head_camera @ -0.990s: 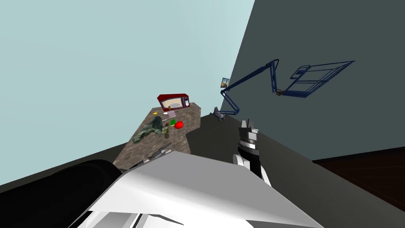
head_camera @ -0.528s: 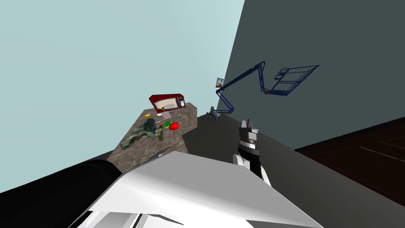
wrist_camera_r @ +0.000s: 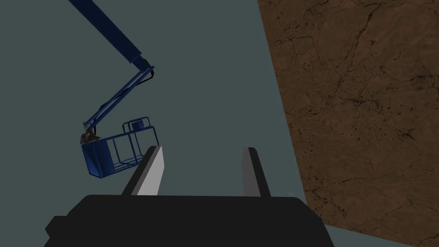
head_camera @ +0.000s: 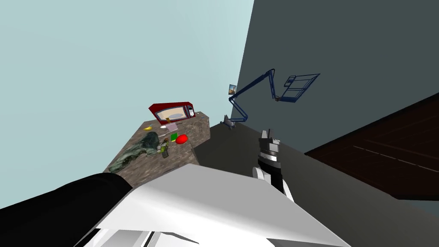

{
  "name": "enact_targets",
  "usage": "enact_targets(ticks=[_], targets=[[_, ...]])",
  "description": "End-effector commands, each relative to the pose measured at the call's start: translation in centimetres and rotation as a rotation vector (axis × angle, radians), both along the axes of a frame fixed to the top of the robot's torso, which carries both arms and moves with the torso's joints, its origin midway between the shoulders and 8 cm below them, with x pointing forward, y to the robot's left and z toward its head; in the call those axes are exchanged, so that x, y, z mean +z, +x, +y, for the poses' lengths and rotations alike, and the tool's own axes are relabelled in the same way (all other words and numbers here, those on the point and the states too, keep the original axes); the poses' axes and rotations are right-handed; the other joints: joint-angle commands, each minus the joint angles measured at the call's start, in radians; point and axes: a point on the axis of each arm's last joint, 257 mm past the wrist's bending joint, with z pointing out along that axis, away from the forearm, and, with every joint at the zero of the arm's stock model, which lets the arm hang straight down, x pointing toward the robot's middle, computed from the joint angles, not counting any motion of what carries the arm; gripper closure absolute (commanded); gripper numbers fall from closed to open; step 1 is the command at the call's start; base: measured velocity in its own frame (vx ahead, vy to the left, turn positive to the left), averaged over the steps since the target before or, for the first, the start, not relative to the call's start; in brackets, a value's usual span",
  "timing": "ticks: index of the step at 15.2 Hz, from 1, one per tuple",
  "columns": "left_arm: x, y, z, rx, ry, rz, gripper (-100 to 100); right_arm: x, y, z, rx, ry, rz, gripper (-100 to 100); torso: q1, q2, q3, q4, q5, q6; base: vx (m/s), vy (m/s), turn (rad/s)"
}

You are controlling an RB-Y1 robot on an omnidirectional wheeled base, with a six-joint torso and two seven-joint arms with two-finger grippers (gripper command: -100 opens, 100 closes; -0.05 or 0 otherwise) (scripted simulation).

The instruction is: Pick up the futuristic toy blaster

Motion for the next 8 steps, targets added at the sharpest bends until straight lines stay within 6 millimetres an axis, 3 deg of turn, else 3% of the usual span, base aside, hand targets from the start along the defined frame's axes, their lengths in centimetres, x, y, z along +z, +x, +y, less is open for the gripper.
enact_targets(ticks=[1, 3, 4, 5, 8], targets=[[-0.7, -2.1, 1.1, 0.002, 0.009, 0.067, -100, 0.0, 0.0, 0.0, 0.000, 0.000, 0.000, 0, 0.000, 0.000, 0.000, 0.000, 0.000, 0.000, 0.032, -0.057, -0.199], [-0.6, -2.3, 1.4, -0.012, 0.020, 0.076, -100, 0.0, 0.0, 0.0, 0.000, 0.000, 0.000, 0, 0.000, -0.001, 0.000, 0.000, 0.000, 0.000, 0.032, -0.033, -0.120], [-1.0, -3.9, 2.4, -0.013, 0.032, 0.126, -100, 0.0, 0.0, 0.0, 0.000, 0.000, 0.000, 0, 0.001, 0.000, 0.000, 0.000, 0.000, 0.000, 0.027, -0.027, -0.100], [-1.0, -3.9, 2.5, -0.018, 0.037, 0.128, -100, 0.0, 0.0, 0.0, 0.000, 0.000, 0.000, 0, 0.001, 0.000, 0.000, 0.000, 0.000, 0.000, 0.030, -0.034, -0.121], [-1.4, -6.8, 5.0, -0.018, 0.075, 0.221, -100, 0.0, 0.0, 0.0, 0.000, 0.000, 0.000, 0, 0.000, -0.001, -0.001, 0.000, 0.000, 0.000, 0.045, -0.044, -0.160]])
